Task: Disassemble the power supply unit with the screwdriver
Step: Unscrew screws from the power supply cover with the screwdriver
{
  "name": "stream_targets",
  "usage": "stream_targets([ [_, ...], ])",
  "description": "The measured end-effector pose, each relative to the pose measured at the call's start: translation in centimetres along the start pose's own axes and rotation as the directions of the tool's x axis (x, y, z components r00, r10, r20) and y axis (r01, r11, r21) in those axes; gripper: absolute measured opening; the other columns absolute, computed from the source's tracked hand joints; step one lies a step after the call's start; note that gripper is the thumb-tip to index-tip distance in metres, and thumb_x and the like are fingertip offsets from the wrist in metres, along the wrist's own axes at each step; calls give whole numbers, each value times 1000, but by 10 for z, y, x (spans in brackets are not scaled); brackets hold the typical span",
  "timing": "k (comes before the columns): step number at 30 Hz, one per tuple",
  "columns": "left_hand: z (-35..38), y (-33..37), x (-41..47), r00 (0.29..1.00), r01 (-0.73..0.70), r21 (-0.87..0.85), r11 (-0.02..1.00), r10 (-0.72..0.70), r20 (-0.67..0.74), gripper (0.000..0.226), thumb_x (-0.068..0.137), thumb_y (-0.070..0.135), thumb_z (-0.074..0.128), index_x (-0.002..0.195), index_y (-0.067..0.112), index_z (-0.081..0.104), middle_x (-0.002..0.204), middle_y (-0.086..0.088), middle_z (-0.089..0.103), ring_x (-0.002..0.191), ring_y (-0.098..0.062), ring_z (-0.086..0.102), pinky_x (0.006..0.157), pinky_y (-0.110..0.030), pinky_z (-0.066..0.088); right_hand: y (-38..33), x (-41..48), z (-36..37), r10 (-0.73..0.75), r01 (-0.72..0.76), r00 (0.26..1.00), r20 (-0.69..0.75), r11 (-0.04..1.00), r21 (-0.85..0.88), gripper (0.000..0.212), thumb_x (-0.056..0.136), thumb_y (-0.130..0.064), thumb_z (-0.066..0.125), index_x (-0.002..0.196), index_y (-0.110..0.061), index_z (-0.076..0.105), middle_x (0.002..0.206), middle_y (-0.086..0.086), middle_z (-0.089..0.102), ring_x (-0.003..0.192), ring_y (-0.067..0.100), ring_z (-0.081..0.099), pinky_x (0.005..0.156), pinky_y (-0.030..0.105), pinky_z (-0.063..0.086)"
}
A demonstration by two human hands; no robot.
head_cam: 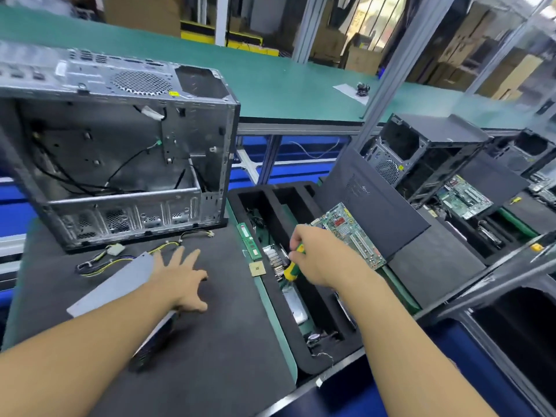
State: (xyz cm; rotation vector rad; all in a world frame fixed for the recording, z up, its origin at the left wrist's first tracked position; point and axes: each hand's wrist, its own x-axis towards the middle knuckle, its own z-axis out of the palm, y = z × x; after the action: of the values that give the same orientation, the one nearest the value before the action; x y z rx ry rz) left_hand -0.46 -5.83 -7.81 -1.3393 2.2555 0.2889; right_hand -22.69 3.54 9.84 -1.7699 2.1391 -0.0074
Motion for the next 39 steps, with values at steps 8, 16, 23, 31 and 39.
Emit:
stream_targets([
  [8, 29, -49, -32, 984, 178, -164, 970, -177, 23, 123, 48, 88, 56, 147, 58, -10, 161, 9, -26, 146, -42, -7, 102, -74, 25, -61, 19, 18, -131, 127, 987, 94, 991, 38, 4, 98, -21, 54, 100, -20, 50, 94, -3, 53, 63, 11, 46, 51, 27, 36],
  [16, 27, -26, -27, 756, 621, -511, 594, -627, 190, 111, 61, 96, 40, 153, 42, 7, 157, -8, 1, 135, -50, 12, 95, -65, 35, -69, 21, 27, -157, 156, 984, 87, 988, 8, 6, 98, -27, 54, 98, -22, 52, 89, -5, 52, 61, 11, 46, 53, 29, 37],
  [23, 26, -59, -27, 825, 440, -296, 848, -512, -240, 79, 89, 75, 22, 153, 28, 23, 160, -13, 17, 145, -43, 11, 107, -58, 21, -75, 25, 28, -167, 164, 985, 35, 985, 61, 11, 95, -32, 57, 98, -22, 52, 85, -5, 52, 56, 12, 50, 47, 26, 37],
  [31, 82, -35, -41, 798, -486, -582, 652, 61, -599, 36, 76, 22, 50, 104, 19, 73, 128, 16, 60, 136, -7, 44, 115, -37, 32, -111, 23, 54, -313, 309, 949, 28, 946, 96, 13, 98, -31, 54, 105, -20, 53, 91, -6, 46, 64, 4, 41, 52, 23, 29],
  [39, 91, -30, -43, 724, -476, -338, 812, 144, -674, 25, 80, 32, 49, 100, 28, 62, 124, 18, 57, 143, -9, 32, 117, -29, 19, -117, 30, 63, -351, 346, 934, 68, 935, 78, 15, 99, -32, 53, 108, -20, 53, 87, -7, 44, 62, 3, 36, 53, 24, 27],
])
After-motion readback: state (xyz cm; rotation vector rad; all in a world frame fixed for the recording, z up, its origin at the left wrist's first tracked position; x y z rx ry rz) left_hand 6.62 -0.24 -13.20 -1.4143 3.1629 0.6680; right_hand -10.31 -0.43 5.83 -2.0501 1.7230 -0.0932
